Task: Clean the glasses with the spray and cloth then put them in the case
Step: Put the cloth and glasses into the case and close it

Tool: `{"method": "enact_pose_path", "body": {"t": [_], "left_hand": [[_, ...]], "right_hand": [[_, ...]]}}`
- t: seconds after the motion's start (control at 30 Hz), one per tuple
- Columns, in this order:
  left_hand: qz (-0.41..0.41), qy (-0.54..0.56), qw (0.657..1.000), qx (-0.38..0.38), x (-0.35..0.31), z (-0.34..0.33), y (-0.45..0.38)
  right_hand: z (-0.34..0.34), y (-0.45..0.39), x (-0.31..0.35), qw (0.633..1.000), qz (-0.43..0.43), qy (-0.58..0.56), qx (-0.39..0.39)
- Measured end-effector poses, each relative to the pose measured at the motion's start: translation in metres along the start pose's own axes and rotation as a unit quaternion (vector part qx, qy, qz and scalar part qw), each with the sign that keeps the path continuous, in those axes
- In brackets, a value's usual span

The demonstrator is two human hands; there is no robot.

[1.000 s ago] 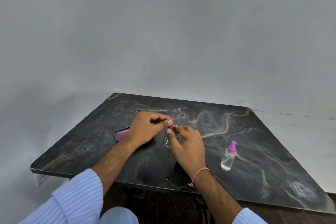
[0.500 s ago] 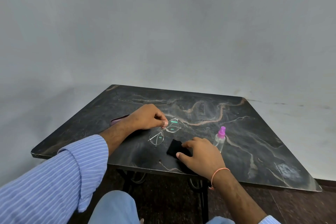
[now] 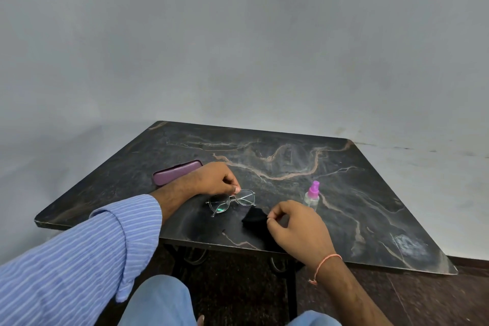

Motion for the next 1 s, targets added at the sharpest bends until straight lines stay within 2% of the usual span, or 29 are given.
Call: {"method": "enact_pose_path", "body": {"t": [0.17, 0.4, 0.5, 0.57, 0.67, 0.73, 0.8, 0.9, 1.0], "left_hand": [[0.01, 0.013, 1.0, -0.012, 0.004, -0.005, 0.001], [0.012, 0.01, 1.0, -0.025, 0.001, -0.002, 0.014], [-0.013, 0.009, 0.993, -0.12, -0.01, 0.005, 0.025], [-0.008, 0.077, 0.981, -0.177, -0.018, 0.008, 0.035], [0.021, 0.199, 0.972, -0.127, -0.034, 0.006, 0.051], [0.029, 0.287, 0.953, -0.09, -0.043, 0.003, 0.062], [0.032, 0.353, 0.93, -0.098, -0.045, 0.004, 0.071], [0.025, 0.397, 0.907, -0.138, -0.042, 0.011, 0.082], [0.017, 0.408, 0.896, -0.175, -0.028, 0.026, 0.091]], "right_hand": [[0.009, 0.0, 0.0, 0.987, -0.051, -0.147, -0.034], [0.009, -0.013, 0.001, 0.927, -0.102, -0.357, -0.063], [0.013, -0.018, 0.006, 0.903, -0.116, -0.406, -0.079], [0.017, -0.02, 0.011, 0.887, -0.118, -0.439, -0.08], [0.02, -0.025, 0.023, 0.859, -0.114, -0.494, -0.078], [0.019, -0.028, 0.034, 0.847, -0.102, -0.514, -0.084], [0.016, -0.032, 0.044, 0.84, -0.09, -0.527, -0.093], [0.01, -0.037, 0.057, 0.84, -0.072, -0.531, -0.089], [0.002, -0.041, 0.067, 0.843, -0.07, -0.532, -0.042]]}}
Point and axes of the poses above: each hand's wrist, its own y-axis away from the middle knuckle, its own z-axis out of the back of the hand, x = y × z, the point moved 3 cm from there along -y, towards the middle knuckle, and after that the axes turned 2 degrees about -x, right-handed, at the moved point
